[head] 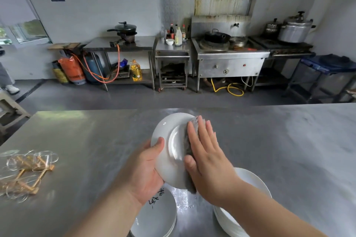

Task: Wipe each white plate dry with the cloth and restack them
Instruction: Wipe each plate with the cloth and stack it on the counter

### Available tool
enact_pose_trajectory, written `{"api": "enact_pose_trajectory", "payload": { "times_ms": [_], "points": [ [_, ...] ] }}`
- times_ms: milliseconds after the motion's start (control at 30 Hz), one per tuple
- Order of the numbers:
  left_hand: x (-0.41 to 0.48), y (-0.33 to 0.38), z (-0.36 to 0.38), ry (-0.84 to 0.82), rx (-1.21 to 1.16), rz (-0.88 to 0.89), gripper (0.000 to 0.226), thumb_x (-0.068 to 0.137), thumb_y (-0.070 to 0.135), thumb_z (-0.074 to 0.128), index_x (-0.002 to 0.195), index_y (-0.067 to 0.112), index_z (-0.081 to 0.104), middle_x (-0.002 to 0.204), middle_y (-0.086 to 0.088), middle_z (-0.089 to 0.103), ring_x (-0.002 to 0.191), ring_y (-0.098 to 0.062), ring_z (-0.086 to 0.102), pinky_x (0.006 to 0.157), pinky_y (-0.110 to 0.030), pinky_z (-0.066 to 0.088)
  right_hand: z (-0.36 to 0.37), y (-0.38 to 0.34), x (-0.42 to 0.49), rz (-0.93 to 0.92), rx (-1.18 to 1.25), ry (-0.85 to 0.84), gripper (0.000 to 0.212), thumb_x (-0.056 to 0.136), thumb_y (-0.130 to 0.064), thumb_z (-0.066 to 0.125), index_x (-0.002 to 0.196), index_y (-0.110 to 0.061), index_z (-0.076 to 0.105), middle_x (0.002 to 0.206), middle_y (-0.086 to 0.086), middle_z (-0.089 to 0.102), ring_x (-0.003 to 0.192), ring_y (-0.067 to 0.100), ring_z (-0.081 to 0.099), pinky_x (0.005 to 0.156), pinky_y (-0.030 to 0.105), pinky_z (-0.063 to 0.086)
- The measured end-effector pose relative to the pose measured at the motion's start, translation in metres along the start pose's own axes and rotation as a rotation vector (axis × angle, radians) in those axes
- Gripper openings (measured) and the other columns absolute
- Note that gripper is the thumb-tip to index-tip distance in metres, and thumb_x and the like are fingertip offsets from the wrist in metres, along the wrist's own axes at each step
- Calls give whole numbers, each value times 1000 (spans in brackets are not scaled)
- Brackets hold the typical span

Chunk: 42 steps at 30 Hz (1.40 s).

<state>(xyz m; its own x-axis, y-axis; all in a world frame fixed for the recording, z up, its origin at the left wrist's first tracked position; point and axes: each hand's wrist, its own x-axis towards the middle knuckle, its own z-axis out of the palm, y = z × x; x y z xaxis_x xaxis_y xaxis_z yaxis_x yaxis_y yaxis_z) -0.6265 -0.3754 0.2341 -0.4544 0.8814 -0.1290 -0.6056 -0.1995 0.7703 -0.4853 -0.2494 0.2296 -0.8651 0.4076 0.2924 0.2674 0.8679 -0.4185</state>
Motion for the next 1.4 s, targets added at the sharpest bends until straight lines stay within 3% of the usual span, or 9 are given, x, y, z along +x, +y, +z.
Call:
{"api": "enact_pose_trajectory", "payload": {
  "times_ms": [133, 433, 533, 633, 767, 867, 1000, 1133, 1400],
  "points": [
    [-2, -13, 9, -7, -20, -27, 39, 103, 26, 54, 136, 15, 71, 133, -15, 72, 116, -27, 74, 88, -40, 61, 3, -10, 11, -181, -75, 62, 68, 108, -58, 18, 166, -24, 6, 175, 10, 4, 161, 32, -4, 129, 53, 10],
    [-6, 6, 13, 79, 14, 12, 40, 104, 32, 49, 129, 15, 76, 136, -21, 69, 124, -38, 69, 92, -50, 61, 5, 11, 6, -67, 84, 45, 66, 109, -53, 17, 164, -24, -4, 174, -4, -10, 160, 18, -14, 131, 40, 5],
    [-9, -4, 18, 36, 57, -25, 36, 102, 23, 58, 134, 14, 72, 135, -22, 69, 124, -36, 69, 95, -46, 60, -3, 2, 19, -214, -11, 144, 62, 109, -42, 32, 163, -13, 28, 172, 6, 21, 160, 28, 14, 130, 39, 13],
    [-11, -3, 23, -19, 118, -36, 36, 98, 21, 60, 130, 10, 73, 133, -27, 69, 124, -41, 68, 96, -45, 59, -30, -1, 49, -301, -36, 184, 45, 108, -40, 38, 138, -17, 62, 133, 1, 65, 122, 24, 59, 105, 35, 45],
    [-11, 17, 18, -14, 113, -1, 40, 94, 20, 64, 131, 5, 71, 134, -28, 68, 123, -45, 67, 94, -51, 60, -46, 16, 58, 142, 239, 159, 29, 108, -38, 40, 95, -23, 61, 82, -5, 67, 83, 19, 61, 80, 42, 53],
    [-9, 32, 11, 49, 119, 15, 42, 92, 17, 67, 132, 3, 69, 133, -29, 68, 119, -46, 69, 88, -55, 62, -38, 21, 39, 386, 310, 126, 31, 108, -39, 35, 87, -20, 49, 75, 2, 60, 78, 28, 56, 78, 48, 53],
    [-10, 31, 13, 9, 281, -55, 52, 91, 17, 61, 138, -6, 61, 135, -35, 64, 128, -55, 59, 112, -66, 45, -37, 5, 34, 114, 101, 168, 29, 109, -40, 30, 116, -29, 56, 104, -10, 62, 94, 19, 57, 78, 39, 46],
    [-8, 30, 19, -98, 240, -80, 48, 96, 14, 55, 139, -9, 59, 136, -37, 62, 130, -56, 57, 112, -60, 46, -53, -10, 54, -146, 16, 206, 27, 106, -39, 40, 108, -27, 64, 94, -11, 65, 91, 17, 60, 73, 39, 50],
    [-14, 18, 8, -30, 38, -6, 43, 86, 24, 72, 126, 9, 75, 135, -23, 69, 125, -40, 68, 88, -46, 62, -17, 22, 28, 622, 655, 277, 44, 101, -50, 40, 84, -12, 52, 61, -6, 43, 58, 15, 44, 57, 36, 43]
  ]
}}
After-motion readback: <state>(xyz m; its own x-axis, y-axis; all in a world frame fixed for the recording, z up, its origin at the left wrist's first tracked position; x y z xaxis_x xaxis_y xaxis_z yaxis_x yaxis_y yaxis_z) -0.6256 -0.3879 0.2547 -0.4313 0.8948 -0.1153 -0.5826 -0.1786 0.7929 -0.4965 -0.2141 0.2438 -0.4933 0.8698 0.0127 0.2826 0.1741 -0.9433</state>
